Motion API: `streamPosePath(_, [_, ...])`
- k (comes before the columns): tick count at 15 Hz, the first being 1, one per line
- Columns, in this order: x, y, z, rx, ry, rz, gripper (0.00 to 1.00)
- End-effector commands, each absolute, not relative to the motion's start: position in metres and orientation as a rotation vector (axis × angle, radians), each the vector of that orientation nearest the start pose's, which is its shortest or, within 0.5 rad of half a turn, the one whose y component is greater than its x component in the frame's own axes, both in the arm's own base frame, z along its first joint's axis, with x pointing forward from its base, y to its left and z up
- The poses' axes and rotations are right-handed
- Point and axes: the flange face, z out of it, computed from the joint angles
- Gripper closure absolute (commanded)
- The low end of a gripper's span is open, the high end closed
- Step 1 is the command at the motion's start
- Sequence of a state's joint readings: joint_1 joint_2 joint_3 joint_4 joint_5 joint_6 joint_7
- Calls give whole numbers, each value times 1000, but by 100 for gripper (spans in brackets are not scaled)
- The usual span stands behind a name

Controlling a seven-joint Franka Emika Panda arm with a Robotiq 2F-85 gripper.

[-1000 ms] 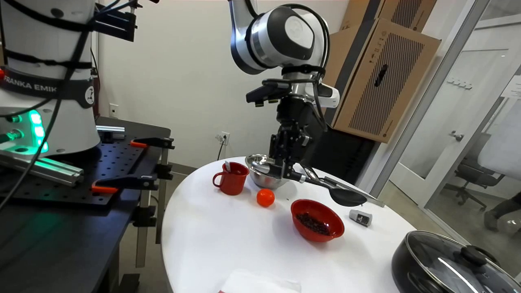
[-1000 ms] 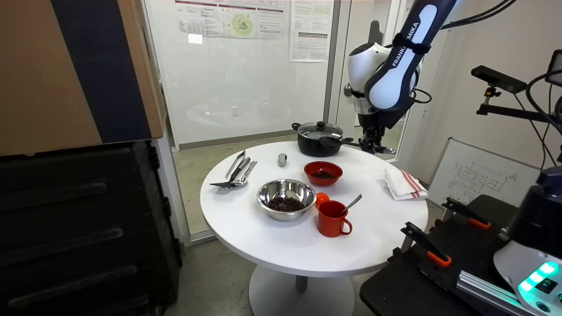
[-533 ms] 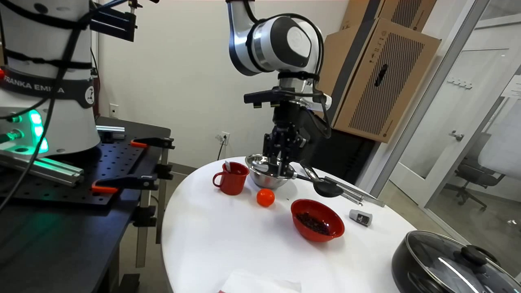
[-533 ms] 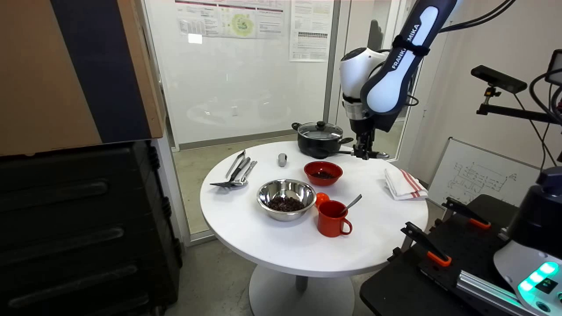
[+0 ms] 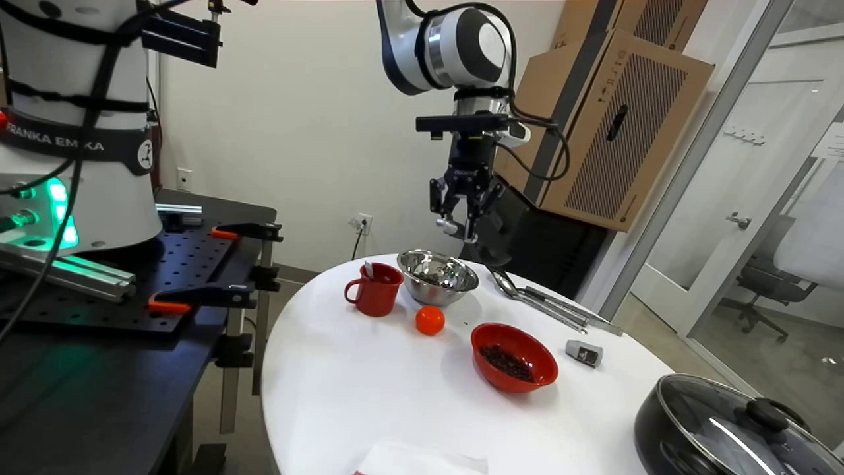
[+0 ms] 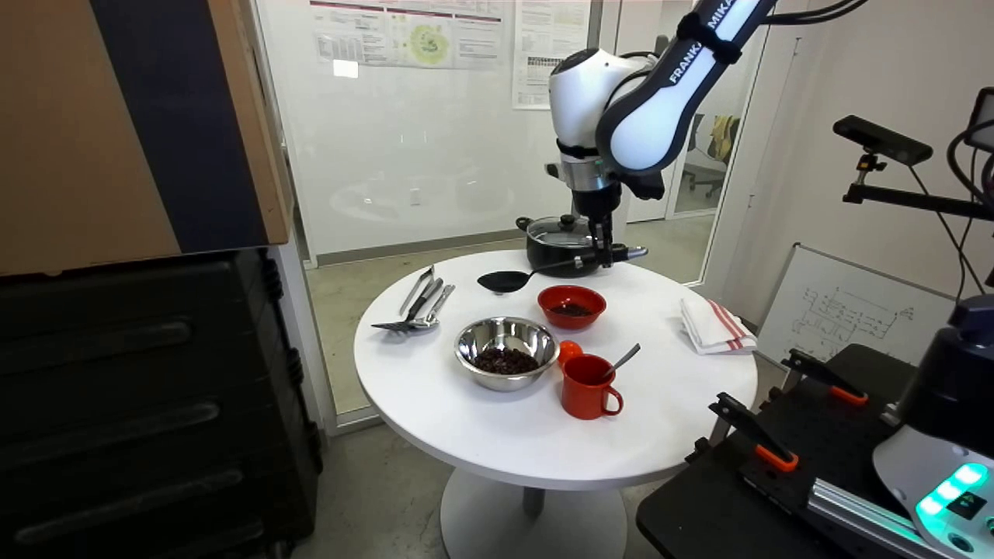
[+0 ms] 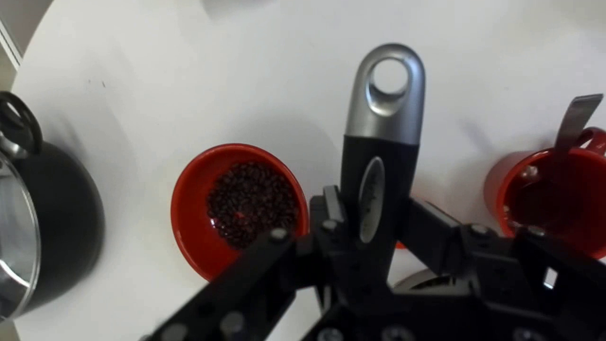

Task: Pick the spoon and stir the contents in the silver bowl

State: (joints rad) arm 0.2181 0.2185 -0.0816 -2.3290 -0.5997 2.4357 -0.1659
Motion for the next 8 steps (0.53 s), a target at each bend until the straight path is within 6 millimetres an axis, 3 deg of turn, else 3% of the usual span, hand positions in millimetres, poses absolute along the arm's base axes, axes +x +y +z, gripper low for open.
streamPosePath(1, [509,76,249,-3067,-1622,353,92])
streamPosePath(5, [507,84,248,-2852,-1884,554,92])
streamPosePath(8, [508,89,240,-2752,-1988,746,92])
